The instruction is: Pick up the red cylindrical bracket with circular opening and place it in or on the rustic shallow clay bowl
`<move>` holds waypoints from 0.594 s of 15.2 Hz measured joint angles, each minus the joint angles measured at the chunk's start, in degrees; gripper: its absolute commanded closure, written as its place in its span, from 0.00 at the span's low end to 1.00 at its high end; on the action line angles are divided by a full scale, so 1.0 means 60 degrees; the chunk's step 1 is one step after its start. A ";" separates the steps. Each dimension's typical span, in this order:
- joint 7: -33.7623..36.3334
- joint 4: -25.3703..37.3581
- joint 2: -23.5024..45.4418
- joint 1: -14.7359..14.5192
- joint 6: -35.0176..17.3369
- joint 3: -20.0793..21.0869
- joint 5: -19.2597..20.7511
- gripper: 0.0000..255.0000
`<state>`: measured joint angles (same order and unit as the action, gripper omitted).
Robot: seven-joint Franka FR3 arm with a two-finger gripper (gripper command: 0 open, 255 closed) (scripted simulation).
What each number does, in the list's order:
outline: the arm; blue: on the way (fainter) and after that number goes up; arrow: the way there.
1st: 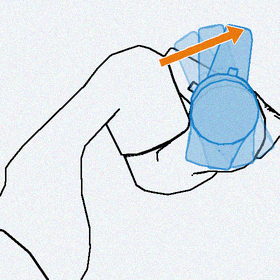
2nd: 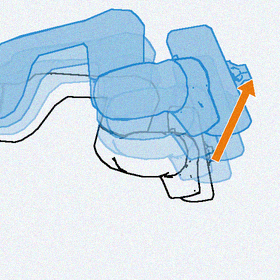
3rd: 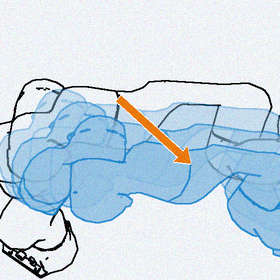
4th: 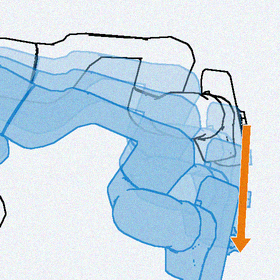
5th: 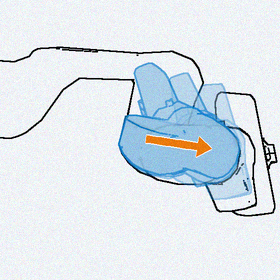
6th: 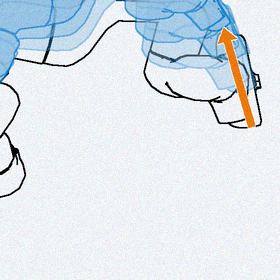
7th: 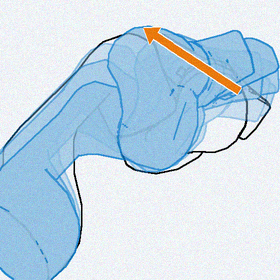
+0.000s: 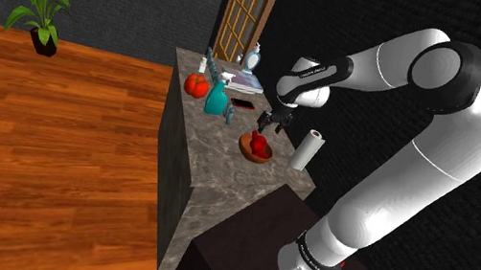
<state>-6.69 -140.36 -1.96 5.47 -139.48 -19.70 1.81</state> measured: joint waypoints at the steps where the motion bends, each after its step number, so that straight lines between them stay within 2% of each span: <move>1: 0.0111 0.0083 -0.0254 -0.0009 0.0318 0.0022 0.0116 0.00; 4: 0.0192 0.0315 -0.0565 0.0002 0.0852 0.0039 0.0237 0.00; 9: 0.0202 0.0313 -0.0628 0.0011 0.0919 0.0038 0.0266 0.00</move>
